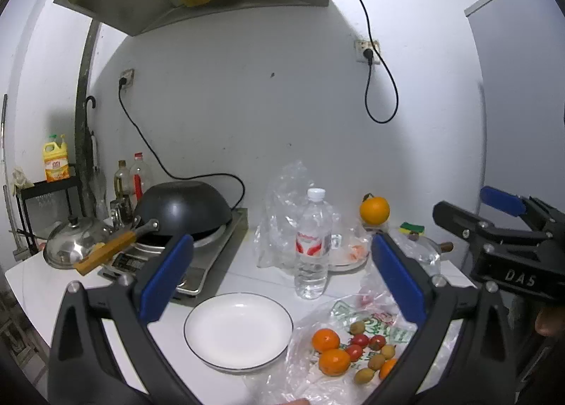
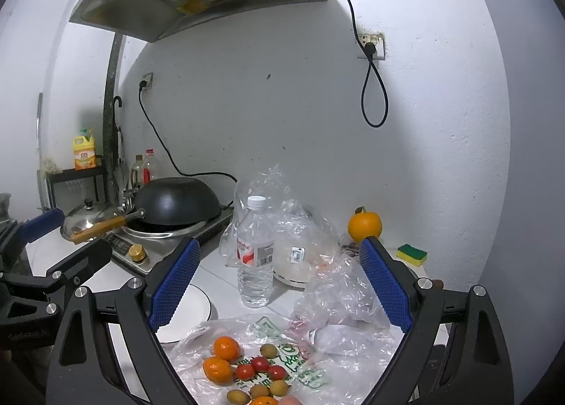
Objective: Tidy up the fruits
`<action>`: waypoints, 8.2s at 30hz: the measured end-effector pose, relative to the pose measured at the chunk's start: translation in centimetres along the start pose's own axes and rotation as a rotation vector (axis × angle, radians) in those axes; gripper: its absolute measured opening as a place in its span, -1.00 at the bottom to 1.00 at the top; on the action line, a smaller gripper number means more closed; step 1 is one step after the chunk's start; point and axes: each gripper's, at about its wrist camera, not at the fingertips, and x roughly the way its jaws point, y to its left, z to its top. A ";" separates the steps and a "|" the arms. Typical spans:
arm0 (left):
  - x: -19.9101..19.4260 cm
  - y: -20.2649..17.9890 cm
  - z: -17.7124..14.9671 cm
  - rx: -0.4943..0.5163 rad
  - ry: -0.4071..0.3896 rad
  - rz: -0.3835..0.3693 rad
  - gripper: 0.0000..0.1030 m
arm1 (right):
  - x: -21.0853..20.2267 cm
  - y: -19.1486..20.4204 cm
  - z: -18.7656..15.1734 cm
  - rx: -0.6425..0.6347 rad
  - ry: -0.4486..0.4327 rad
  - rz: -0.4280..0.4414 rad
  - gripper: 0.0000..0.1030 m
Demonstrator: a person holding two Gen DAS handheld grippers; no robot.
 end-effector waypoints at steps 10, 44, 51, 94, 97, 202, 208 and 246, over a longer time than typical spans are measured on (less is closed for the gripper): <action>0.1 -0.2 0.2 0.004 -0.003 0.005 0.97 | 0.0 -0.1 0.1 0.000 0.002 -0.001 0.82; -0.3 -0.8 0.3 0.014 -0.010 -0.007 0.97 | -0.4 -0.6 0.0 0.007 0.005 -0.008 0.82; -0.3 -0.9 0.2 0.015 -0.010 -0.007 0.97 | -0.4 -0.6 0.0 0.007 0.006 -0.007 0.82; 10.2 -5.2 -9.8 0.237 0.399 -0.049 0.90 | 7.8 -4.5 -12.5 0.056 0.455 0.067 0.31; 11.4 -5.5 -10.8 0.271 0.453 -0.041 0.72 | 8.4 -4.5 -13.2 0.058 0.484 0.099 0.18; 12.6 11.9 -8.9 0.119 0.471 -0.213 -0.10 | 11.7 12.2 -6.6 -0.072 0.503 0.197 -0.23; 14.1 12.8 -10.6 0.116 0.510 -0.232 -0.10 | 13.8 14.8 -7.6 -0.079 0.539 0.259 -0.23; 18.0 13.4 -13.0 0.109 0.620 -0.252 -0.08 | 19.5 16.6 -11.8 -0.033 0.656 0.366 -0.23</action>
